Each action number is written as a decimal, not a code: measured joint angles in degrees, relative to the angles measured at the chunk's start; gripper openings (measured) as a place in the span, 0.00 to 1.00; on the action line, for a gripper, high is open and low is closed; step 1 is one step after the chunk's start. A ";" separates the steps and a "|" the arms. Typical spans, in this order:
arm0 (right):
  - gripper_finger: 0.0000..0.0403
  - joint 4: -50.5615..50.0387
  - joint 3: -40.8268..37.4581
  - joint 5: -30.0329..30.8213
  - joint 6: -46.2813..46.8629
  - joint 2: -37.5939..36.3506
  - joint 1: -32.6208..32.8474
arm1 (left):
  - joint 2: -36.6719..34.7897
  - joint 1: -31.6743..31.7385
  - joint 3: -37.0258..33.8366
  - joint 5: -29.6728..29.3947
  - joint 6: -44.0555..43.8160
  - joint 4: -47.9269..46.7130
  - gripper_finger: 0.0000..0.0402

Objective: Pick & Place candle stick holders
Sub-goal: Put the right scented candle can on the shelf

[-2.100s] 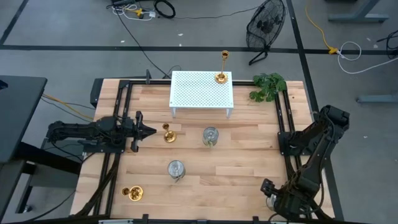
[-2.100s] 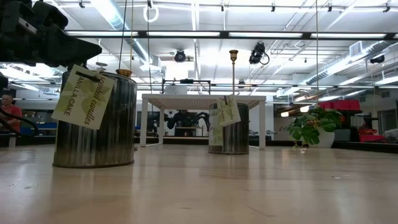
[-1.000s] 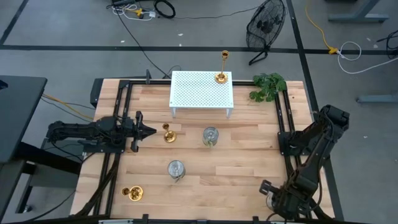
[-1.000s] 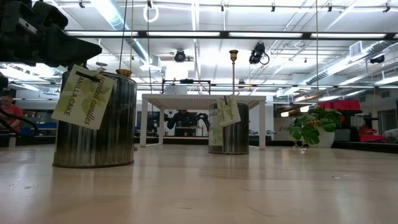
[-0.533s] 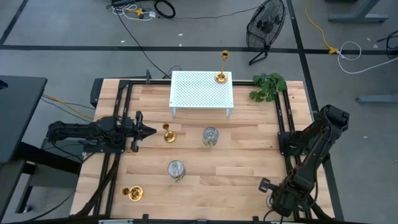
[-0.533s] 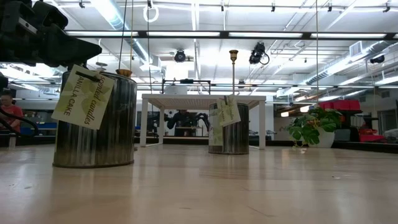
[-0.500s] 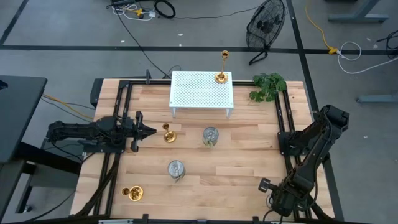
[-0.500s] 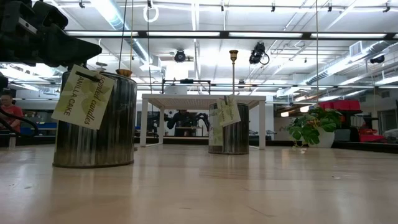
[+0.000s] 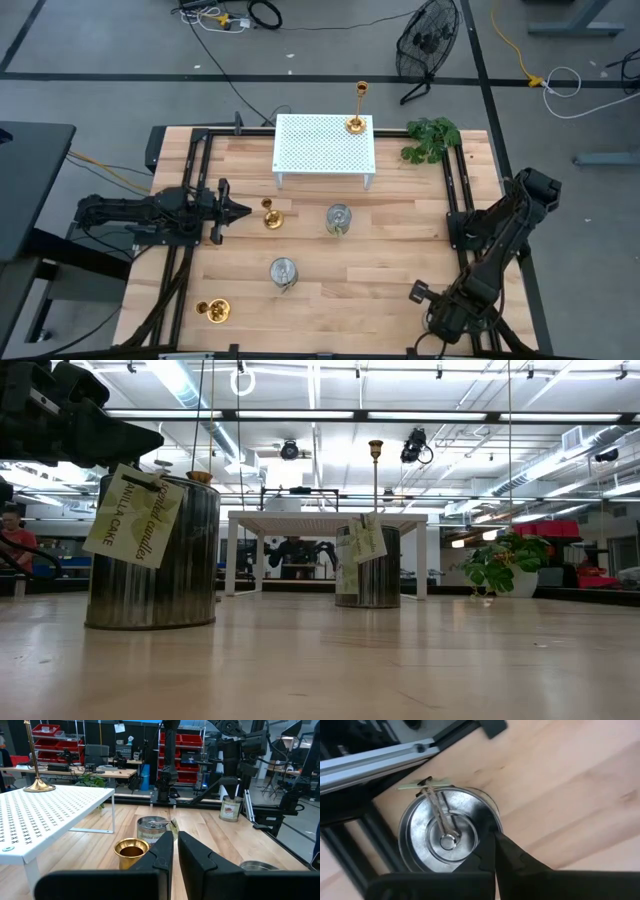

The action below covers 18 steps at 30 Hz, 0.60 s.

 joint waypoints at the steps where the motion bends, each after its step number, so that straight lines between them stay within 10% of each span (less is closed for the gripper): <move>1: 0.00 0.00 0.00 0.50 0.00 0.00 -0.28 | 0.00 -0.02 0.02 0.00 0.00 0.00 0.08; 18: 0.00 -0.05 0.00 9.44 2.91 0.00 -4.69 | 0.00 -0.02 0.02 0.00 0.00 0.00 0.08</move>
